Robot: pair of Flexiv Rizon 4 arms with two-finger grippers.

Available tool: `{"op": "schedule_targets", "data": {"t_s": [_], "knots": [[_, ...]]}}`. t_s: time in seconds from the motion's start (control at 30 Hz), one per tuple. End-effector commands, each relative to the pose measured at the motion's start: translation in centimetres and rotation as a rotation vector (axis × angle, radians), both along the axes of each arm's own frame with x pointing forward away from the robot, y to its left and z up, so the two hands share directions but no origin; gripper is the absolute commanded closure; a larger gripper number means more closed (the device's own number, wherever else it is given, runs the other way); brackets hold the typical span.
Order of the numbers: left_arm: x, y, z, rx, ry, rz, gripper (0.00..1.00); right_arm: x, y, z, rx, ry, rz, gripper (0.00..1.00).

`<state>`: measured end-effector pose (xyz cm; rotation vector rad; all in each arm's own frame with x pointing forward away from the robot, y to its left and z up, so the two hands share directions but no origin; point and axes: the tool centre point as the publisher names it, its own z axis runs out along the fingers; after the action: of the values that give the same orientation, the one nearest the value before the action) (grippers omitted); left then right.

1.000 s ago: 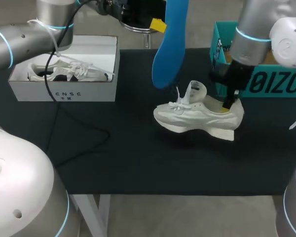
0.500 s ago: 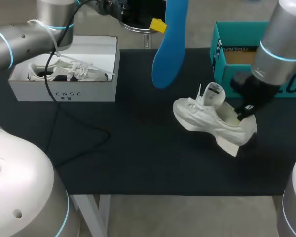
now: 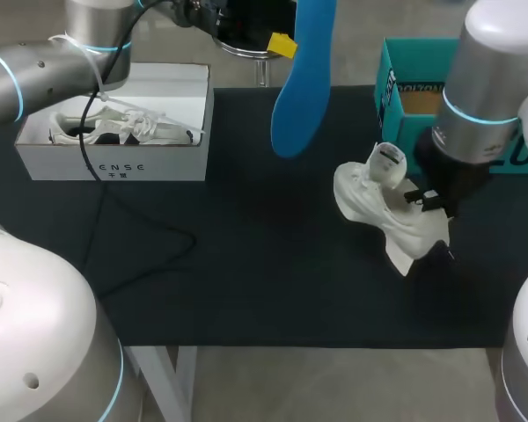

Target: Take the shoe out of the shoebox, open the shoe tongue, remove and reinsert the insole, then place the shoe into the shoebox

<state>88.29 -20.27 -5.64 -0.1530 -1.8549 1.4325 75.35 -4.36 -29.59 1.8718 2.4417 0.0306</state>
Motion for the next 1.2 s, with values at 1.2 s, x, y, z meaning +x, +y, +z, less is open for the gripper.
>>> {"op": "schedule_targets", "data": {"t_s": [1.2], "knots": [[0.0,0.0,0.0,0.0,-0.001,0.0,1.0,0.2,8.1,-5.8,0.132,-0.134,-0.418,1.0]]}}
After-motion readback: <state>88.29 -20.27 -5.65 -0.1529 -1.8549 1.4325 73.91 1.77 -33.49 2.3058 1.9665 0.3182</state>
